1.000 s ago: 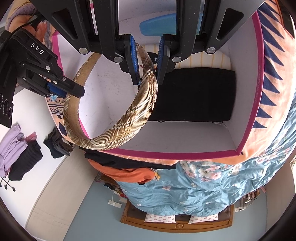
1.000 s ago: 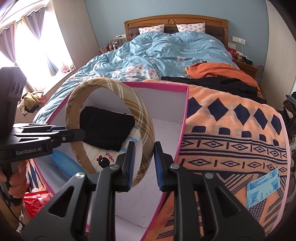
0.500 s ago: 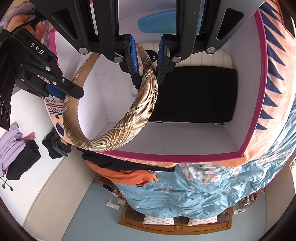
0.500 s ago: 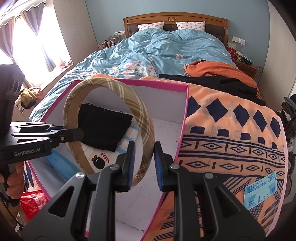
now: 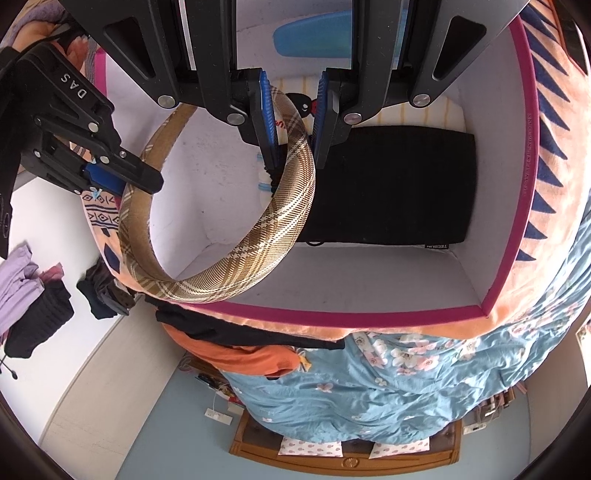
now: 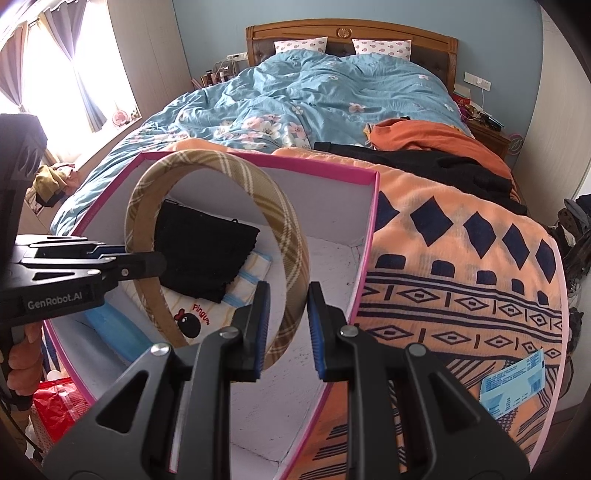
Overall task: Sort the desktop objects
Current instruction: 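Lower the plaid headband into the shoebox beside the black cloth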
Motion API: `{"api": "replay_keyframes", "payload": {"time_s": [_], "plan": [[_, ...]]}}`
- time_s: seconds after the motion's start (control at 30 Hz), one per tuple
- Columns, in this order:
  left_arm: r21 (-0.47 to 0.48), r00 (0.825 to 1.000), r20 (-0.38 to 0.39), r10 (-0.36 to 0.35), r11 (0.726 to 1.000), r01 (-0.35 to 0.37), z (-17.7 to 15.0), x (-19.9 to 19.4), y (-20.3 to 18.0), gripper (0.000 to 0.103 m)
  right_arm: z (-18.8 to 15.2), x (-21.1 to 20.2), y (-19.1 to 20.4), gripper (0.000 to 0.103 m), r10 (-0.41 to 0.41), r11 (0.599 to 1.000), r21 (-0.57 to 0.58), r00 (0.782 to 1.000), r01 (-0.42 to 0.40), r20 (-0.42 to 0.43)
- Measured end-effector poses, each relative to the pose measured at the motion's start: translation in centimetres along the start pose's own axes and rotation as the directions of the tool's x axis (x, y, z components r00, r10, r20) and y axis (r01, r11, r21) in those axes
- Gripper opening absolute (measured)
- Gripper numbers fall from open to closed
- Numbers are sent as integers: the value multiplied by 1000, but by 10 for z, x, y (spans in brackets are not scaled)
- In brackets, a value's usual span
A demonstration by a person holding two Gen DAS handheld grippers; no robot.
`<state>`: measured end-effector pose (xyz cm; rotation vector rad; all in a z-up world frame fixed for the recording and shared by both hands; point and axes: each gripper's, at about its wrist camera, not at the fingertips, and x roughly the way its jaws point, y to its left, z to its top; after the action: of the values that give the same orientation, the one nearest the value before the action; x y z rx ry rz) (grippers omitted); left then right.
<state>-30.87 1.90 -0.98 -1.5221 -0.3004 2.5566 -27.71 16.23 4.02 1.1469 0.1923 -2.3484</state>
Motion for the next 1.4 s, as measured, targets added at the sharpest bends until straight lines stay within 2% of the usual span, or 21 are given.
{"api": "replay_keyframes", "payload": {"time_s": [0.73, 1.4], "plan": [[-13, 999, -40, 28, 1000, -29, 7, 16, -1, 18, 4, 8, 8, 23, -75, 993, -90, 996, 71, -50], [-18, 996, -81, 48, 999, -50, 14, 27, -1, 18, 5, 24, 26, 29, -206, 953, -241, 976, 183, -76]]}}
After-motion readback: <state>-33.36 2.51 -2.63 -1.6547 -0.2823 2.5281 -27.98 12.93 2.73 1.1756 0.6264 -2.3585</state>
